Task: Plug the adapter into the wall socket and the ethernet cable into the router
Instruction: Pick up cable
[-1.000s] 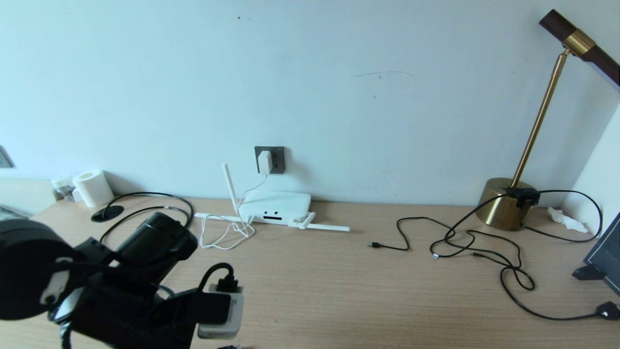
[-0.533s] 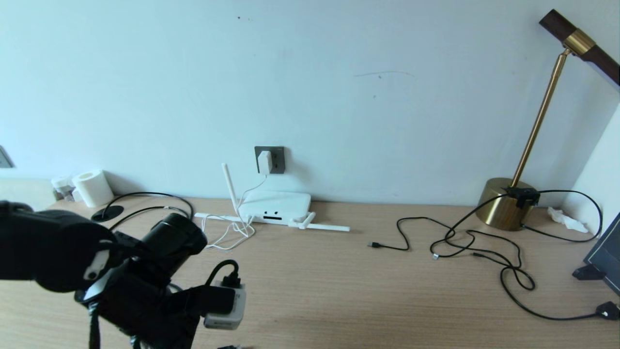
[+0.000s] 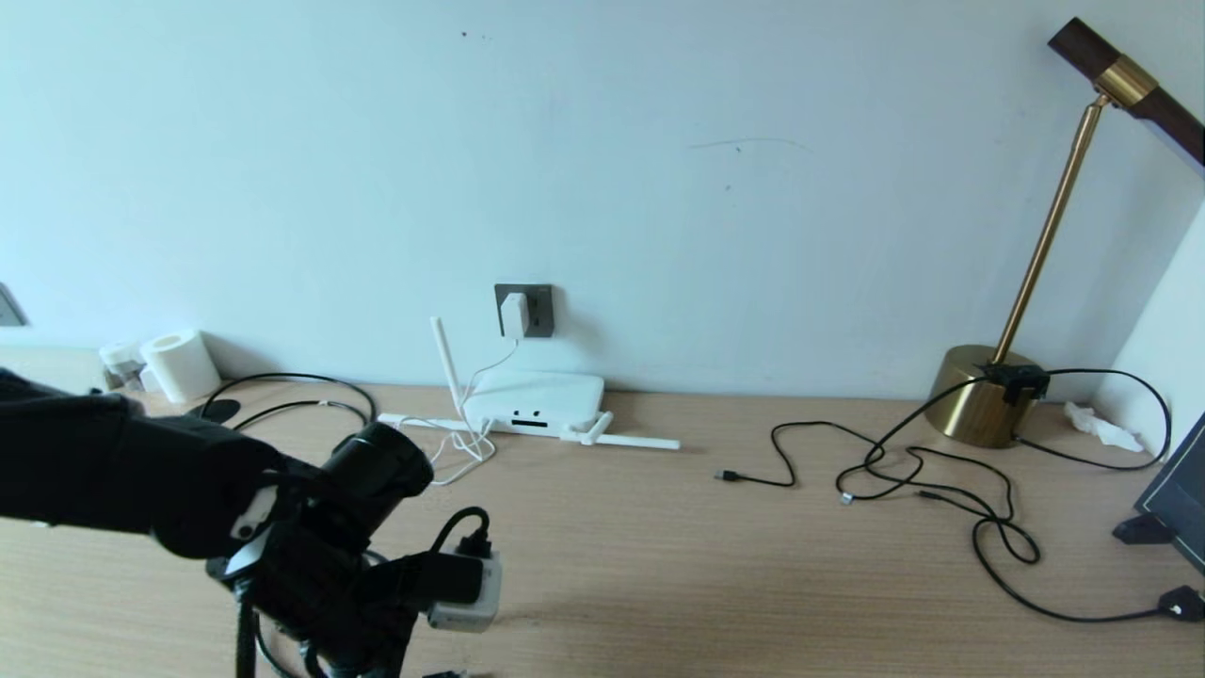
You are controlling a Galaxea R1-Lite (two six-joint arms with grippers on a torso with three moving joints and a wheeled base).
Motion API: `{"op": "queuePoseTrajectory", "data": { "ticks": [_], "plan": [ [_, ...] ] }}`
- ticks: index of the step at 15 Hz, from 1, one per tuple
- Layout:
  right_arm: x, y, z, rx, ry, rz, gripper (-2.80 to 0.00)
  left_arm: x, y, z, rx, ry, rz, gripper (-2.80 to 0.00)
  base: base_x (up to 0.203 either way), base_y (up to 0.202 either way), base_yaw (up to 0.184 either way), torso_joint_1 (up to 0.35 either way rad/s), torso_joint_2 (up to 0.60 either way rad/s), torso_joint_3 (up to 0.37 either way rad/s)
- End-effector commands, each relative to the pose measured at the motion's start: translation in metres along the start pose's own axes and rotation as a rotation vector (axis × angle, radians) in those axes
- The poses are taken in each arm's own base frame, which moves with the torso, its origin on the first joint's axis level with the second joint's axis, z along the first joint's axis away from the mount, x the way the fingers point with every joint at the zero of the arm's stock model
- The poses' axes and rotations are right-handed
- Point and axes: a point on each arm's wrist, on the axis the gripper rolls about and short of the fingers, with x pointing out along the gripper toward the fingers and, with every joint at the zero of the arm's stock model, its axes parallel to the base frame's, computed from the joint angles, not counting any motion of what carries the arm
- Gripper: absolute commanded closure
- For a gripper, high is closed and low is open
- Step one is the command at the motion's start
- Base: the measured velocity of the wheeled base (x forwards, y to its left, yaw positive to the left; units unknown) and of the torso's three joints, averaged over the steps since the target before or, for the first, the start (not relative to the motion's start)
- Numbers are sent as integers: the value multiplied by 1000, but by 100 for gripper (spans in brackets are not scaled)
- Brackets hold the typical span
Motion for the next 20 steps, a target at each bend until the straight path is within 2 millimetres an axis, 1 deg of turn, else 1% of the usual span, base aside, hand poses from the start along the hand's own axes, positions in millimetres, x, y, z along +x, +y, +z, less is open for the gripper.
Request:
{"op": "queuePoseTrajectory", "data": {
  "ticks": [1, 9, 10, 17, 20],
  "plan": [
    [1, 0, -3, -1, 10, 2, -280, 8, 2, 0, -1, 14, -25, -280, 0, 0, 0, 0, 0, 0],
    [1, 0, -3, -1, 12, 2, -280, 13, 3, -3, -10, 28, -45, -280, 0, 0, 0, 0, 0, 0],
    [1, 0, -3, -1, 12, 2, -280, 13, 3, -3, -11, 28, -47, 0, 0, 0, 0, 0, 0, 0],
    [1, 0, -3, -1, 12, 2, -280, 21, 2, -6, -20, 43, -76, 0, 0, 0, 0, 0, 0, 0],
    [1, 0, -3, -1, 10, 2, -280, 17, -3, -8, -19, 20, -75, 0, 0, 0, 0, 0, 0, 0]
  ]
}}
